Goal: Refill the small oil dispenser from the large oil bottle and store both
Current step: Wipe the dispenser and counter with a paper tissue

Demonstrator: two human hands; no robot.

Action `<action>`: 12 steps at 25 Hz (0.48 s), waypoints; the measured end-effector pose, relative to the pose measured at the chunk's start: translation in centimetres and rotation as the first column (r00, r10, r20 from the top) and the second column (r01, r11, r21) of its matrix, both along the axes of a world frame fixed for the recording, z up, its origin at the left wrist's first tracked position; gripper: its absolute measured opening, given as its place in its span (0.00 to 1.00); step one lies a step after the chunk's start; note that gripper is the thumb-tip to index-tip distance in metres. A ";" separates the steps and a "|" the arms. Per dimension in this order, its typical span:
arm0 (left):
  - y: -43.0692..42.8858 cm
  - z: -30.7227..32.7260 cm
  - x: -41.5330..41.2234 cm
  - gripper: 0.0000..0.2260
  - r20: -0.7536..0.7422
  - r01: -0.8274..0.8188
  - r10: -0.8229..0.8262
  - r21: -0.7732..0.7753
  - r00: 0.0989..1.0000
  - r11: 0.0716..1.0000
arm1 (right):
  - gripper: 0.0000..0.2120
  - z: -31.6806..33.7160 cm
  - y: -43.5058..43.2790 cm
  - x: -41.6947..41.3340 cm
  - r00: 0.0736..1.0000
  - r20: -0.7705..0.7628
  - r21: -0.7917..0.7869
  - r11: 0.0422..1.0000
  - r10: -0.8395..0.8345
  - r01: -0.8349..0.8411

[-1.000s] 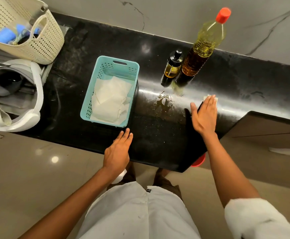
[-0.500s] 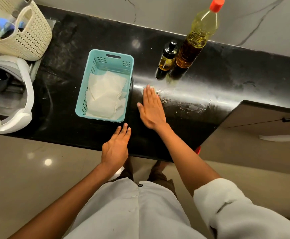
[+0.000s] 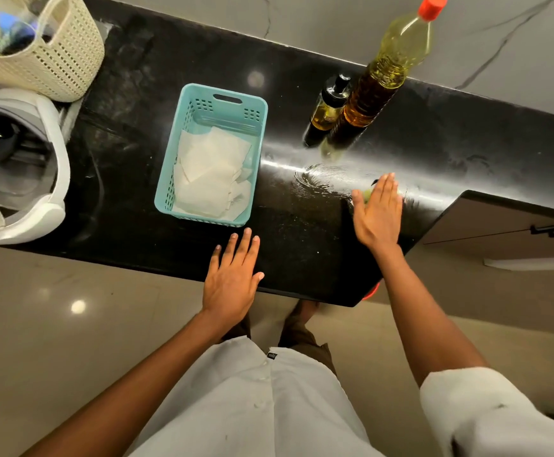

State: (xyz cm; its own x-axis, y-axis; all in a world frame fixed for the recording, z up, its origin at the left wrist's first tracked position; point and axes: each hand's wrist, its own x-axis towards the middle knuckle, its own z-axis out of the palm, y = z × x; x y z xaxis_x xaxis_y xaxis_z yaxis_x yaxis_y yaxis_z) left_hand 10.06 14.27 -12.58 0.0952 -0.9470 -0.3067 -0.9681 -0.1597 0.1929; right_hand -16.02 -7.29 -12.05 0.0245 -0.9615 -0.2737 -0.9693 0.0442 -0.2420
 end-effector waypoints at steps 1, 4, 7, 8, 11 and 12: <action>-0.1 0.1 -0.1 0.36 0.000 -0.004 0.004 0.016 1.000 1.000 | 0.45 -0.1 0.6 0.7 1.000 0.009 0.002 1.000 0.028 -0.028; -0.2 0.2 -0.3 0.37 -0.004 -0.015 0.015 0.026 1.000 1.000 | 0.43 -0.6 3.8 1.6 0.997 0.028 -0.001 0.997 0.071 -0.071; 0.0 0.0 -0.1 0.37 0.009 -0.002 0.001 0.030 1.000 1.000 | 0.44 -0.7 5.3 0.9 0.996 0.025 0.006 0.997 0.082 -0.082; 0.0 0.0 -0.1 0.38 0.017 0.006 -0.006 0.021 1.000 1.000 | 0.44 -0.9 5.1 0.4 0.997 0.003 0.000 0.997 0.082 -0.082; -0.3 0.1 -0.1 0.38 0.028 0.014 -0.015 0.036 0.999 0.999 | 0.47 -1.2 2.9 0.2 0.999 -0.002 0.011 0.999 0.039 -0.039; -0.3 0.1 -0.1 0.38 0.034 0.021 -0.023 0.046 0.999 0.999 | 0.48 -1.2 1.9 0.7 1.000 0.000 0.008 1.000 0.003 -0.003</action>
